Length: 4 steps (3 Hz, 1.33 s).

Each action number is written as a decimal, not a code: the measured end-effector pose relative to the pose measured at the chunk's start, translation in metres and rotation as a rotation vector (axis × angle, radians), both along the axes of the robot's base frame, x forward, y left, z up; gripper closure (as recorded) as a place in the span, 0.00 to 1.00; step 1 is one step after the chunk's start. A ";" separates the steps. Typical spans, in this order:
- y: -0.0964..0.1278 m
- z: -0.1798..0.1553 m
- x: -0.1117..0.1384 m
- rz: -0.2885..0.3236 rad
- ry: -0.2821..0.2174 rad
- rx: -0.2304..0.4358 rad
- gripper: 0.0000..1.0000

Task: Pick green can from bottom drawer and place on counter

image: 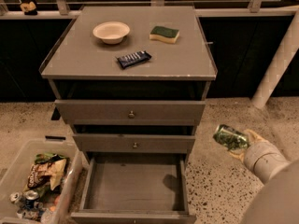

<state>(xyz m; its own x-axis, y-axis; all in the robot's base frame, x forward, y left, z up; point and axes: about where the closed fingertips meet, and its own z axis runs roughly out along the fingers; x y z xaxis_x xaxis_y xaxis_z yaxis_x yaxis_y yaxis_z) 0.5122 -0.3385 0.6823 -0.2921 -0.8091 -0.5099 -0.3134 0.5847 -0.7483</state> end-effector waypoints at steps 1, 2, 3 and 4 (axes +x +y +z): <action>0.002 -0.027 -0.017 0.023 0.107 0.042 1.00; 0.007 -0.036 -0.005 0.029 0.142 0.075 1.00; 0.061 -0.075 0.043 0.143 0.263 0.099 1.00; 0.116 -0.112 0.067 0.266 0.384 0.063 1.00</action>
Offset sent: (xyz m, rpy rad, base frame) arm 0.0310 -0.0017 -0.0665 0.1548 0.2423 0.0458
